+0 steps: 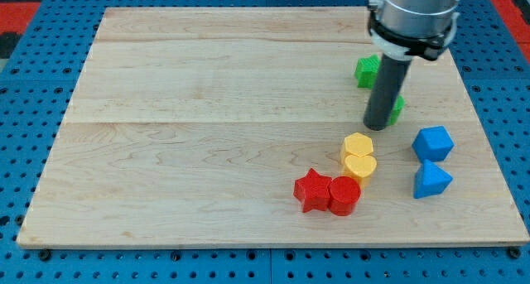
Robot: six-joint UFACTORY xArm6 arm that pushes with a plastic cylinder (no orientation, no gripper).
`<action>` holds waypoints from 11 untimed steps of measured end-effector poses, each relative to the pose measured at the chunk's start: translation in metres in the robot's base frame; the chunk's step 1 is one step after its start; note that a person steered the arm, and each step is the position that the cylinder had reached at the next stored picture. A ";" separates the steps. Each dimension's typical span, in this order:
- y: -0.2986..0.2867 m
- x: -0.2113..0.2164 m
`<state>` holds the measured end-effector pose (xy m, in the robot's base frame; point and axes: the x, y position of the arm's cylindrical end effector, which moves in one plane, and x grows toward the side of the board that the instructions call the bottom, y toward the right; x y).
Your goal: Slide the green circle slightly to the left
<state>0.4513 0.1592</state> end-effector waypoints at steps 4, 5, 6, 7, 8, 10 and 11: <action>0.109 -0.040; 0.079 -0.036; 0.062 -0.035; 0.078 -0.049; 0.076 -0.076; 0.058 -0.044; 0.046 -0.029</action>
